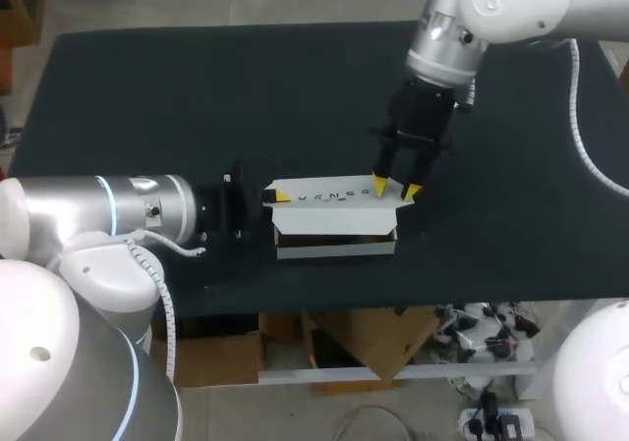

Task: Assemble the packaging by folding the flat box into shape, placing the metal phone stand inside, and closing the box properly

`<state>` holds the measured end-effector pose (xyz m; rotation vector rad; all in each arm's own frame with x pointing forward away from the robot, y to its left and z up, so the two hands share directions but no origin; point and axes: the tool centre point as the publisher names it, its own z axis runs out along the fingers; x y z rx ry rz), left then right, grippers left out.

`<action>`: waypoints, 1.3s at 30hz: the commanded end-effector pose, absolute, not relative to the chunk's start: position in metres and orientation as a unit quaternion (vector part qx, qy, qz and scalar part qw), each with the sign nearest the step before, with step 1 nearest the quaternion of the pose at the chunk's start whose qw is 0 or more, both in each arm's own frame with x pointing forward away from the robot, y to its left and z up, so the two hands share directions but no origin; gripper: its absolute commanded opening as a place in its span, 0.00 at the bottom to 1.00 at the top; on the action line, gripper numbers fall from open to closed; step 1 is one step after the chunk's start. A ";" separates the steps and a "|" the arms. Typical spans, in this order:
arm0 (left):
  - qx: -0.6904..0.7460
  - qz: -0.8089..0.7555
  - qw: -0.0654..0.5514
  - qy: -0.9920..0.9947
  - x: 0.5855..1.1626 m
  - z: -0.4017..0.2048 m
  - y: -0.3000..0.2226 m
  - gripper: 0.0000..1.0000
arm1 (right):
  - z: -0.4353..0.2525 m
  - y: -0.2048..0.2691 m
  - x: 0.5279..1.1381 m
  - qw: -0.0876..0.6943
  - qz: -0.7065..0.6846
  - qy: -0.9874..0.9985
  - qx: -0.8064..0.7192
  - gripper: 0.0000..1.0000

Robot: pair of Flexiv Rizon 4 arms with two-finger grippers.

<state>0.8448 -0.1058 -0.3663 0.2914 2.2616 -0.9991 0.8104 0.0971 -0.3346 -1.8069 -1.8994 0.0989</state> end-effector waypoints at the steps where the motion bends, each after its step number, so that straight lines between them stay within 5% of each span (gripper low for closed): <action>1: 0.110 -0.380 0.324 0.860 0.842 -0.374 -0.106 0.01 | -0.337 0.094 0.808 0.258 0.033 -0.699 -0.666 0.46; 13: 0.107 -0.386 0.338 0.851 0.838 -0.369 -0.102 0.25 | -0.341 0.096 0.809 0.262 0.034 -0.700 -0.664 0.45; 39: 0.104 -0.399 0.368 0.834 0.828 -0.355 -0.087 0.29 | -0.341 0.095 0.811 0.265 0.031 -0.696 -0.667 0.45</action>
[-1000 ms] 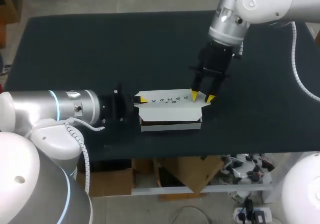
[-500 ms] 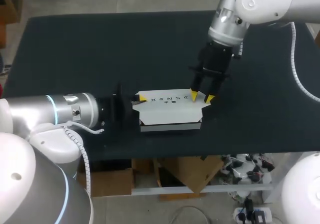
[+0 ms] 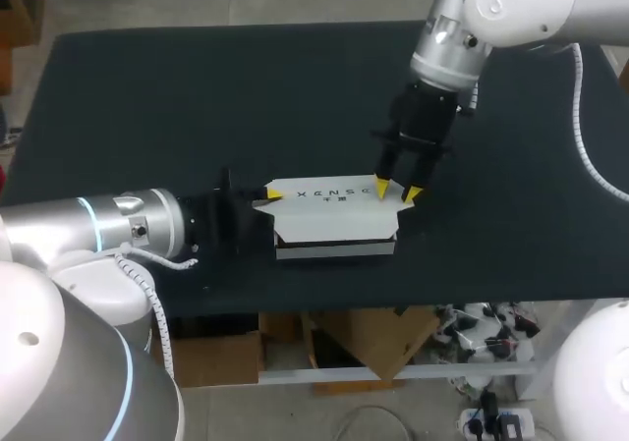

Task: Assemble the packaging by folding the flat box into shape, placing the metal phone stand inside, and closing the box properly

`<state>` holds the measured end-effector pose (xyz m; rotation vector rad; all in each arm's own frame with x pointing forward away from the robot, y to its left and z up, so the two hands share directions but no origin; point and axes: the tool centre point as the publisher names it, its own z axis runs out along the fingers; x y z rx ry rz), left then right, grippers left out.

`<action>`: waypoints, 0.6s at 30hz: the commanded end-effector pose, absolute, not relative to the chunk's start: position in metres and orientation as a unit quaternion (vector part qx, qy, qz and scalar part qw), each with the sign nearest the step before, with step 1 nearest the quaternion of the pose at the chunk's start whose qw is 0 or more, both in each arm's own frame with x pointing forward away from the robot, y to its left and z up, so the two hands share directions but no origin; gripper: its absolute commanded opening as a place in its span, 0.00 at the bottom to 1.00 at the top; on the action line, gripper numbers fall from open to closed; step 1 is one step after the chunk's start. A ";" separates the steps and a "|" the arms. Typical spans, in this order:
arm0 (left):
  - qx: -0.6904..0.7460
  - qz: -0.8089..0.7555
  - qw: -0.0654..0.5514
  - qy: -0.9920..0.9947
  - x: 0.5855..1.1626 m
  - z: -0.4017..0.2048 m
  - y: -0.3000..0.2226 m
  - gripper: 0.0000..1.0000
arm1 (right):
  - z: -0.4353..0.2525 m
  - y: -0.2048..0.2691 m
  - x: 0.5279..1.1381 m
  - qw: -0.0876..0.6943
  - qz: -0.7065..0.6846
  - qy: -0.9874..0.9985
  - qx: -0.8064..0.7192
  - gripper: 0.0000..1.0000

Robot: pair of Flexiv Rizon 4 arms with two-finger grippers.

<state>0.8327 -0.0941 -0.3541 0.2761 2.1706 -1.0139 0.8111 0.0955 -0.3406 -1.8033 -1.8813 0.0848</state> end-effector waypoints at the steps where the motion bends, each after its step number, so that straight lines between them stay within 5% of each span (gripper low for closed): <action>1: 0.103 -0.399 0.369 0.833 0.828 -0.355 -0.085 0.29 | -0.341 0.095 0.811 0.265 0.030 -0.695 -0.667 0.45; 18: 0.094 -0.369 0.364 0.850 0.811 -0.343 -0.049 0.33 | -0.341 0.094 0.811 0.267 0.020 -0.692 -0.670 0.46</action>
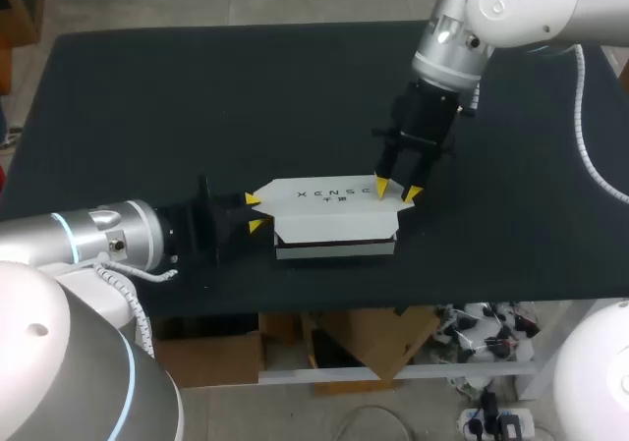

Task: Assemble the packaging by folding the flat box into shape, placing the metal phone stand inside, and closing the box properly

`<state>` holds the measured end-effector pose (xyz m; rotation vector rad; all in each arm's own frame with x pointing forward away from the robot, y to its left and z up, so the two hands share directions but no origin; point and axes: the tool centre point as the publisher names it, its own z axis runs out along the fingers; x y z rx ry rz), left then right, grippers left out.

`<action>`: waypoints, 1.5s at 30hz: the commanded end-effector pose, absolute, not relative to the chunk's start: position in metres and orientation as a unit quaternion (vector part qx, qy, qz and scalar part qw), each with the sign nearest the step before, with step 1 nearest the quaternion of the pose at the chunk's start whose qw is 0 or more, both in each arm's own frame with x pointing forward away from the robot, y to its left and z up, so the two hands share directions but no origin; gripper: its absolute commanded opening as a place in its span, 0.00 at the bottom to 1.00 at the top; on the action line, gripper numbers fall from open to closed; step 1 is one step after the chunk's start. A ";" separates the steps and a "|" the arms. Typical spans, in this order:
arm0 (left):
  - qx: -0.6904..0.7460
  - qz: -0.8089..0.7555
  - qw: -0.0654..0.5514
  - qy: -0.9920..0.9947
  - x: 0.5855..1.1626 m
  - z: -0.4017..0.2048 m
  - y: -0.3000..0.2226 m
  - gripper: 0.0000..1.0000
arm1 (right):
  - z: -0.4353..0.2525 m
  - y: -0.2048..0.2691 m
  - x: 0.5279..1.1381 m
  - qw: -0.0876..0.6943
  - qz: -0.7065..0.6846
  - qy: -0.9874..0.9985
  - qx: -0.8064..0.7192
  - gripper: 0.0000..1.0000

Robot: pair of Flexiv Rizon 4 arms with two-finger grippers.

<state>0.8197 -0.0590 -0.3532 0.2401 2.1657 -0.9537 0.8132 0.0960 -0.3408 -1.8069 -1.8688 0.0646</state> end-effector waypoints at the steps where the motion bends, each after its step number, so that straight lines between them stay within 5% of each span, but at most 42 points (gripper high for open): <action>1: 0.092 -0.365 0.364 0.852 0.810 -0.341 -0.046 0.34 | -0.341 0.094 0.811 0.267 0.019 -0.692 -0.670 0.46; 10: 0.051 -0.375 0.294 0.878 0.812 -0.308 -0.023 0.53 | -0.342 0.096 0.811 0.267 0.016 -0.693 -0.669 0.45; 14: 0.017 -0.383 0.250 0.889 0.818 -0.290 -0.017 0.72 | -0.342 0.096 0.812 0.266 0.016 -0.694 -0.669 0.45; 16: 0.000 -0.368 0.218 0.904 0.822 -0.283 -0.014 1.00 | -0.341 0.097 0.812 0.265 0.016 -0.695 -0.669 0.45; 20: -0.054 -0.295 0.155 0.941 0.833 -0.277 -0.012 1.00 | -0.341 0.097 0.811 0.262 0.014 -0.695 -0.669 0.45; 23: -0.056 -0.232 0.192 0.952 0.837 -0.268 -0.009 1.00 | -0.341 0.097 0.811 0.262 0.013 -0.695 -0.670 0.45; 37: -0.056 -0.232 0.192 0.952 0.837 -0.268 -0.009 1.00 | -0.342 0.096 0.809 0.260 0.007 -0.693 -0.673 0.45; 45: -0.220 -0.275 0.067 0.934 0.833 -0.252 -0.040 1.00 | -0.345 0.094 0.807 0.261 0.001 -0.691 -0.675 0.44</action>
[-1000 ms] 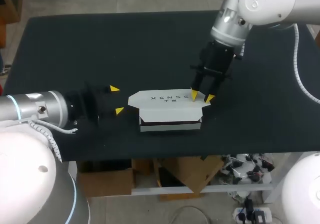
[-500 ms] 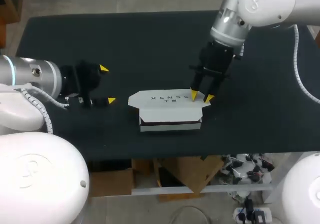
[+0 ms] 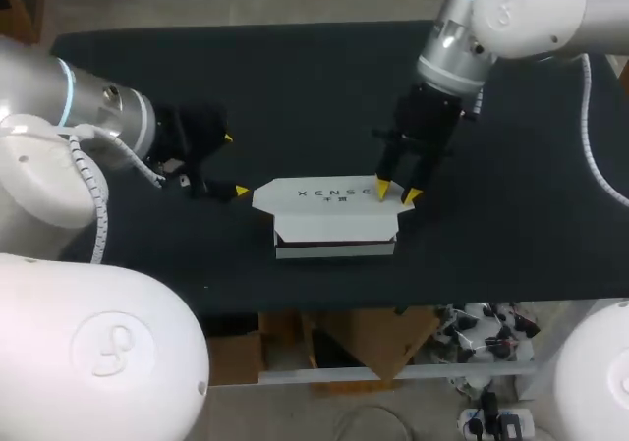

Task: Assemble the packaging by folding the flat box into shape, placing the metal phone stand inside, and closing the box properly

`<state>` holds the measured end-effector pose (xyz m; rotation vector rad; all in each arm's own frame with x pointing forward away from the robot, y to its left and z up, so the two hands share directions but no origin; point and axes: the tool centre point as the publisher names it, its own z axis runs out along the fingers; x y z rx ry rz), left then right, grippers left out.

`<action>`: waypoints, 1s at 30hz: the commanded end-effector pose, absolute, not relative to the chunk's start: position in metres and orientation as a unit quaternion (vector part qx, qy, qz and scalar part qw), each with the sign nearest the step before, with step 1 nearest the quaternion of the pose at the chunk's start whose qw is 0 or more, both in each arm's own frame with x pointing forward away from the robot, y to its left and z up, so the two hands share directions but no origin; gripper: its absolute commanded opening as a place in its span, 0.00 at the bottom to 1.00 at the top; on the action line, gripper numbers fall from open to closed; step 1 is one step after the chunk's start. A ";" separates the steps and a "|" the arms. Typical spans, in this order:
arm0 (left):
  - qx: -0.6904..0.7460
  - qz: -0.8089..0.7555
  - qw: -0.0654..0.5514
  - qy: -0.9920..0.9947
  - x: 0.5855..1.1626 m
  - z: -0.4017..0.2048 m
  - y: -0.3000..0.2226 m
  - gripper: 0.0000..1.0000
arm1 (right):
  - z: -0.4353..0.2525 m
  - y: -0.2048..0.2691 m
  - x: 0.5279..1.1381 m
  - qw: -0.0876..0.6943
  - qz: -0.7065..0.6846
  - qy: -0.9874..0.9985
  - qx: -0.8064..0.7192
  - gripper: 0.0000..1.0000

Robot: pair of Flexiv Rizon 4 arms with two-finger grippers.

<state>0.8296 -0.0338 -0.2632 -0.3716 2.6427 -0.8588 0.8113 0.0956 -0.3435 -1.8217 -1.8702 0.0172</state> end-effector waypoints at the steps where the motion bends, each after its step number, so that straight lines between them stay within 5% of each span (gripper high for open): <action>1: -0.277 -0.263 0.047 0.923 0.832 -0.251 -0.043 1.00 | -0.346 0.093 0.807 0.261 0.000 -0.690 -0.675 0.44; 7: -0.427 -0.207 -0.041 0.880 0.839 -0.248 -0.052 1.00 | -0.347 0.092 0.807 0.260 -0.002 -0.689 -0.676 0.44; 21: -0.427 -0.207 -0.041 0.880 0.839 -0.248 -0.052 1.00 | -0.346 0.092 0.808 0.257 -0.010 -0.691 -0.676 0.44; 30: -0.591 -0.217 -0.162 0.760 0.853 -0.253 -0.067 1.00 | -0.348 0.090 0.806 0.257 -0.015 -0.690 -0.677 0.44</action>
